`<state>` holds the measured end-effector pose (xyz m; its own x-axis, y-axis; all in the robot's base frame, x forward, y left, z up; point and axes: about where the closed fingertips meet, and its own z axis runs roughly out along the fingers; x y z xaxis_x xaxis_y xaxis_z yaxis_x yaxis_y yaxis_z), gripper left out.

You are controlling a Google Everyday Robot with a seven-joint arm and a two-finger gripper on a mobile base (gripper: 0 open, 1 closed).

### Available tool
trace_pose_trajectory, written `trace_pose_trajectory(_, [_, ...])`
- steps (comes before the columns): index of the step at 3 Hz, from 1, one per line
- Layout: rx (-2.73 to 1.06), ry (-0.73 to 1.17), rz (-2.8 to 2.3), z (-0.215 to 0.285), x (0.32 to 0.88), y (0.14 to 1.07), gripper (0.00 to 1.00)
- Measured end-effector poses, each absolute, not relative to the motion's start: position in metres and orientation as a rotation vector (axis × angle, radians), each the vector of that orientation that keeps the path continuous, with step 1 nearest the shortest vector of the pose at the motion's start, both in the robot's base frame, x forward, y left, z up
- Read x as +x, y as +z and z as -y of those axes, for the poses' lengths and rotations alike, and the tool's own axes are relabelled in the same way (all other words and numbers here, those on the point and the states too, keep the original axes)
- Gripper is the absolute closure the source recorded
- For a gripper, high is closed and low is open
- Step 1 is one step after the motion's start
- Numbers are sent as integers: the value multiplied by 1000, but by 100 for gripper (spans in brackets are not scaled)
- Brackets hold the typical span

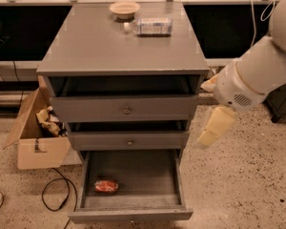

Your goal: Pick coke can from bottom drawer and place on counter

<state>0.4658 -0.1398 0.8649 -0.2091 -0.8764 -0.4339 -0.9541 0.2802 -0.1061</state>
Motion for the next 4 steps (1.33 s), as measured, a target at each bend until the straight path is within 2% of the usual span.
trace_pose_trajectory(1, [-1609, 421, -2110, 85, 477, 819, 0])
trace_pose_trajectory(3, [-1595, 486, -2101, 68, 484, 797, 0])
trace_pose_trajectory(4, [-1614, 510, -2113, 35, 477, 737, 0])
